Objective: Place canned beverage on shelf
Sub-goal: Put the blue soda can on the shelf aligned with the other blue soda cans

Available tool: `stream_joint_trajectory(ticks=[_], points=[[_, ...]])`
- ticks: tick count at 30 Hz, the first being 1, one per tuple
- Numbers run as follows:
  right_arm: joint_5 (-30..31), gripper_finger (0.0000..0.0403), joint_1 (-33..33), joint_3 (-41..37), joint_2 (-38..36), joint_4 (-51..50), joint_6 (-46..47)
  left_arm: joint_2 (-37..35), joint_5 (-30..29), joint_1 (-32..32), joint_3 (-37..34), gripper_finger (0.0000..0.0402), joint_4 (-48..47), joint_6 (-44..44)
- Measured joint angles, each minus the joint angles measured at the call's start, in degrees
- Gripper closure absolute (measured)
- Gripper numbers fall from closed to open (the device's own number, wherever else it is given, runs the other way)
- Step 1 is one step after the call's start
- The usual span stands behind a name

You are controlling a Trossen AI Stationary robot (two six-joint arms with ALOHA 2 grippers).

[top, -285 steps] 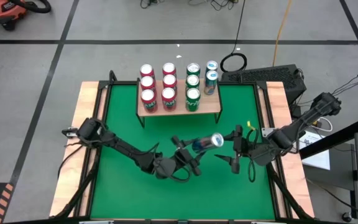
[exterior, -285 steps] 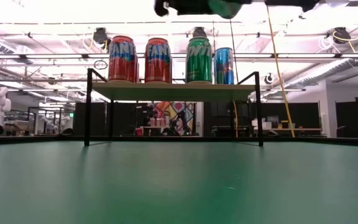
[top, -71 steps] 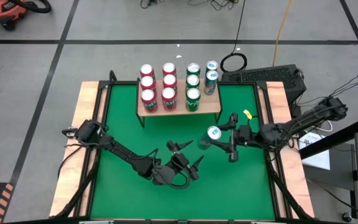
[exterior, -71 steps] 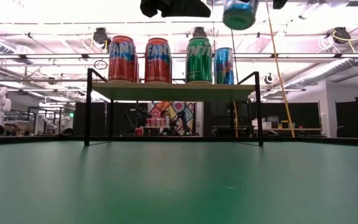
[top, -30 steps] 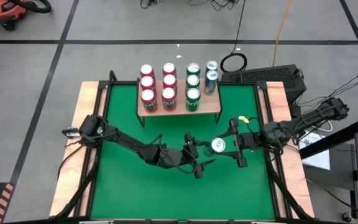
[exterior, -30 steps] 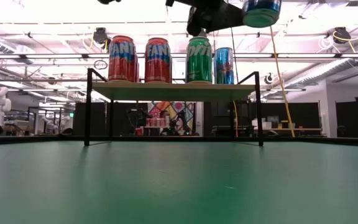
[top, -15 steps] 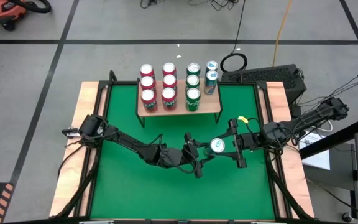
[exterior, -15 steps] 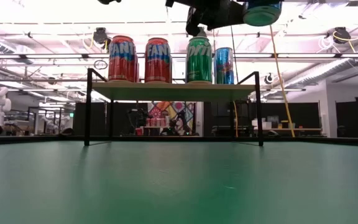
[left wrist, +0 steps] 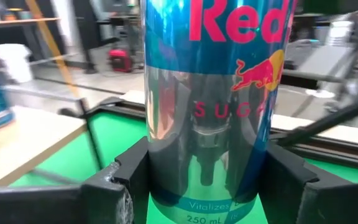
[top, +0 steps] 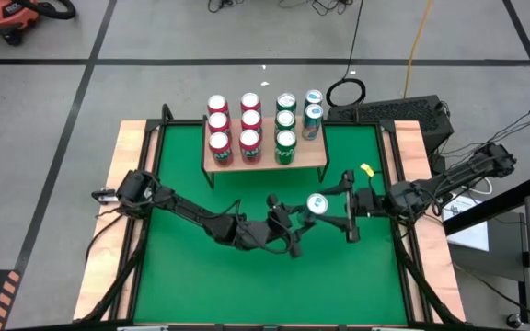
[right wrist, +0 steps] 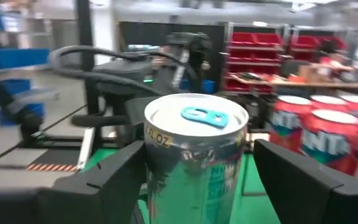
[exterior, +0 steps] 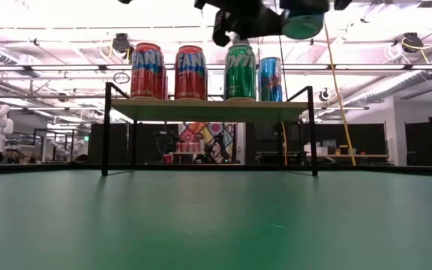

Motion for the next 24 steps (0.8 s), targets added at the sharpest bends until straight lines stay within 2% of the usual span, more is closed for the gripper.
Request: stream_joint_trajectory(ticks=[4, 10, 16, 20, 24], points=[[3.45, 0.0103, 0.31, 0.00, -0.05, -0.22, 3.89, 0.04, -4.45, -0.21, -0.04, 0.0192, -0.34, -0.40], [6.96, 0.0101, 0.33, 0.00, 0.20, 0.03, 8.41, 0.04, -6.52, 0.23, -0.04, 0.0192, -1.36, -1.30], [13.22, 0.0101, 0.31, 0.22, 3.78, 2.36, 8.25, 0.04, -12.07, 0.56, -0.07, 0.0188, -5.30, -4.93], [17.79, 0.0101, 0.33, 2.46, 7.91, 2.34, 6.61, 0.07, -13.21, 0.77, -0.13, 0.0186, -5.70, -5.01], [18.60, 0.0101, 0.18, 4.88, 11.01, 2.19, 4.93, 0.07, -13.60, 0.70, -0.13, 0.0185, -5.64, -4.93]])
